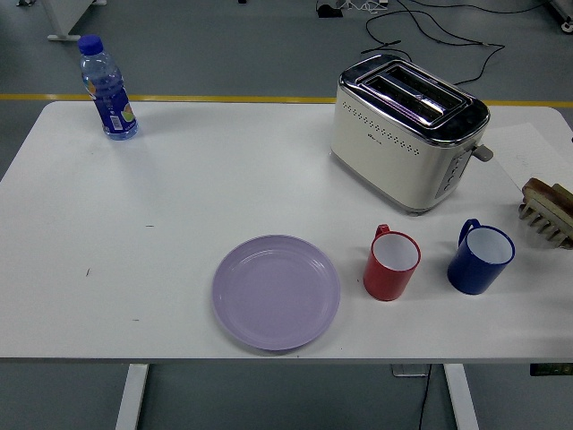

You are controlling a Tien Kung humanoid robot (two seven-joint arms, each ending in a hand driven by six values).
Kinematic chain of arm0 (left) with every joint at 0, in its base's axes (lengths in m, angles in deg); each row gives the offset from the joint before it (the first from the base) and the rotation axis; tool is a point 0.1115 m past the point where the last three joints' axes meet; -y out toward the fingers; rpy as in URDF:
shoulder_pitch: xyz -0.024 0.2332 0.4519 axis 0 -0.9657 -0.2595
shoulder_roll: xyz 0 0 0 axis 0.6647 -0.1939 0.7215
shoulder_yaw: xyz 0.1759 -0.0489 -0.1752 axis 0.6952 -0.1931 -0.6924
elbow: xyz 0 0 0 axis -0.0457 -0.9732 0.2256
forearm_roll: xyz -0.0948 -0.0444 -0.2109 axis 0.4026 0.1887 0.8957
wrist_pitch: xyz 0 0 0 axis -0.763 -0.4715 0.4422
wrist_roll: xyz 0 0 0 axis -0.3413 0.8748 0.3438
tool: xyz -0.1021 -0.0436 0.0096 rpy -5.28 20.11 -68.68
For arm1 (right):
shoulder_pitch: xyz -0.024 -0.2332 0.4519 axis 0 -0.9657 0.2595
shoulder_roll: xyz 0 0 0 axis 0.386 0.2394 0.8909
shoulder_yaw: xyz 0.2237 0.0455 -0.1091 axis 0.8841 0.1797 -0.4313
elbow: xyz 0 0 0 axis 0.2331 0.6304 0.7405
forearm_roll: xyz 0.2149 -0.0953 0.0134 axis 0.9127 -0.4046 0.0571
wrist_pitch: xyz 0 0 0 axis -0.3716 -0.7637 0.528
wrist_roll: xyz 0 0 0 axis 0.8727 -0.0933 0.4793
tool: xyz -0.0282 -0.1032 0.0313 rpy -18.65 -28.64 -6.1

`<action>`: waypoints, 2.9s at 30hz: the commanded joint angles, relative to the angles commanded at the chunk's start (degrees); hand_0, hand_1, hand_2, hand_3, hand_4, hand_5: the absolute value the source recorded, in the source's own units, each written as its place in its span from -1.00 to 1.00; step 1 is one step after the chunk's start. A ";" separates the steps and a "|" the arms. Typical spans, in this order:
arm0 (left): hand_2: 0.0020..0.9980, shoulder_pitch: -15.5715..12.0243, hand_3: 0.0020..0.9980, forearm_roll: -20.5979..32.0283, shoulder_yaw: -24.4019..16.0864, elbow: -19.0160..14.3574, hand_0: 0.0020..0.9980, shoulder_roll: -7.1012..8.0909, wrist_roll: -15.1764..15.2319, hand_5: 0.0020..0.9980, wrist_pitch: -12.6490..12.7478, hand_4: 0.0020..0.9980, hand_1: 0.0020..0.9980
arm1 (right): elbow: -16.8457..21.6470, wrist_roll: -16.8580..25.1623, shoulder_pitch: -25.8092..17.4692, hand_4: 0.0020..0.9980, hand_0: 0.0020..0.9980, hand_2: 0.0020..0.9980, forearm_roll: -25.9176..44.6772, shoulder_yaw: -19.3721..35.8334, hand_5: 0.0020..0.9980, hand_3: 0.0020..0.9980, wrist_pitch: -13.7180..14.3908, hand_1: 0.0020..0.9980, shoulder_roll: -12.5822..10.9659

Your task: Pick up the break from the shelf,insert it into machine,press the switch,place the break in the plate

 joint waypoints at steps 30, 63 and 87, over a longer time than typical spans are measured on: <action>0.20 -0.03 0.26 0.83 0.52 0.00 0.32 0.21 -0.08 1.00 0.23 -0.31 0.15 | -7.05 -13.20 7.72 0.72 0.80 0.75 -36.70 -15.87 -0.43 0.81 -1.54 0.65 0.41; 0.20 0.13 0.26 1.80 1.02 0.00 0.32 0.36 0.01 1.00 0.44 -0.30 0.15 | -10.09 -27.89 13.43 0.37 -0.05 -0.02 -47.63 -21.78 -0.68 0.22 -4.98 -0.06 1.09; 0.20 0.30 0.26 2.05 0.95 0.00 0.33 0.57 0.05 1.00 0.53 -0.30 0.15 | -7.47 -28.94 14.60 -0.09 -0.43 -0.17 -48.26 -22.88 -1.00 0.02 -4.13 -0.30 -0.65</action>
